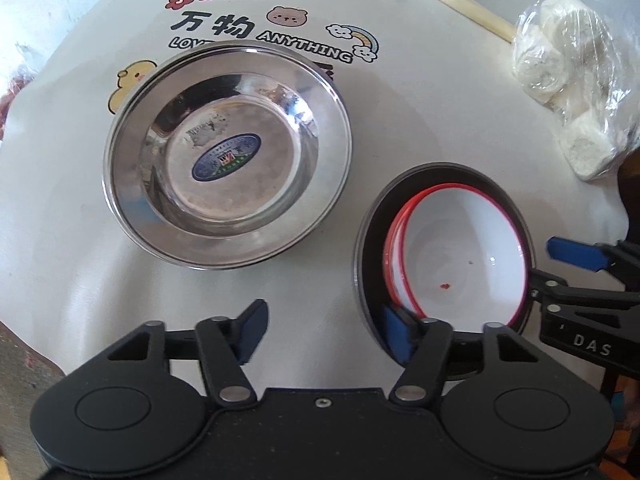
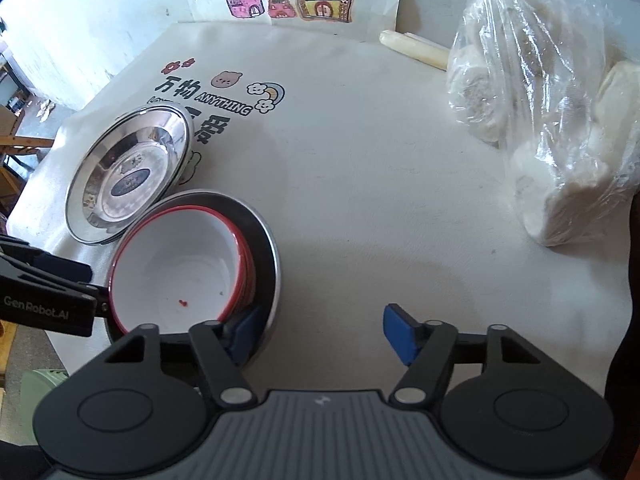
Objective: Organize plates and bowls
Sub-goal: 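Move both grippers to the steel bowl rim and close on it, then lift the nested bowl stack with both grippers and carry it over the shallow steel plate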
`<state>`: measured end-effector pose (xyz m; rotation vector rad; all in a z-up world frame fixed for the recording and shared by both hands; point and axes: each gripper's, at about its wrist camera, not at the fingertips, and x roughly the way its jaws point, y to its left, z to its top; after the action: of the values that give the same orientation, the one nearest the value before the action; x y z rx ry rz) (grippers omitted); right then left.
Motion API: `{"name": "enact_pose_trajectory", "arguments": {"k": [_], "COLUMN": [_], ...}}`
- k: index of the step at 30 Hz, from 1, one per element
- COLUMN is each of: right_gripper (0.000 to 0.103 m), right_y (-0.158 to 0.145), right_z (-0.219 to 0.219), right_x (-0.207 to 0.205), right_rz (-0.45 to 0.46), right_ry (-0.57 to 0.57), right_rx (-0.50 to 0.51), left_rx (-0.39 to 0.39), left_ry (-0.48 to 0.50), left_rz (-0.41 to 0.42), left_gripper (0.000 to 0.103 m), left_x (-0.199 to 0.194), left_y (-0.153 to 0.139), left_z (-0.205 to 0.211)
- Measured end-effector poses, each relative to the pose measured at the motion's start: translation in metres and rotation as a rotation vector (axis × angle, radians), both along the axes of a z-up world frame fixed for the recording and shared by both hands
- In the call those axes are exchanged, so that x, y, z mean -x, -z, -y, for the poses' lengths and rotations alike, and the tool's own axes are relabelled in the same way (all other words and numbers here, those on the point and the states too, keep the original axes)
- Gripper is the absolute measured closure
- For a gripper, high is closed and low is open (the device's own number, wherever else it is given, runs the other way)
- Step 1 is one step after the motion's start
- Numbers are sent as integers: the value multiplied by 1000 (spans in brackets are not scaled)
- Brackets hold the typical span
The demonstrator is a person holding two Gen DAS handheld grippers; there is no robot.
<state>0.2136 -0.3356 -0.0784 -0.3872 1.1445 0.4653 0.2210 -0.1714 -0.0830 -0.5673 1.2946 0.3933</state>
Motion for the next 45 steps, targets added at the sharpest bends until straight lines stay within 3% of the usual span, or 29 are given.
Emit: {"name": "enact_pose_trajectory", "arguments": {"k": [7,12,15,21,29,31,45], "right_gripper": [50,72,80,85,86,92,92], "right_y": [1,-1,-1,0,3,4,0], "right_z": [1,-1,-2,-1,7,7,17], "right_x": [0,3,3,-2,-14,-14,-15], "right_rz": [-23,-28,-38,-66,-143,-150,-206], "right_ry": [-6,-31,-36,-21,50,47,121], "right_rx": [-53,-85,-105,-138,-191,-198,-236], "left_rx": [35,48,56,74,73,74,133], "left_ry": [-12,-14,-19,-21,-31,-32,-73], "left_rz": [32,40,42,55,49,44,55], "left_gripper": [64,74,77,88,89,89,90], "left_x": [-1,-2,-2,-4,-4,-5,2], "left_y": [-1,-2,-1,-1,-1,-2,-3], "left_z": [4,7,8,8,8,8,11]}}
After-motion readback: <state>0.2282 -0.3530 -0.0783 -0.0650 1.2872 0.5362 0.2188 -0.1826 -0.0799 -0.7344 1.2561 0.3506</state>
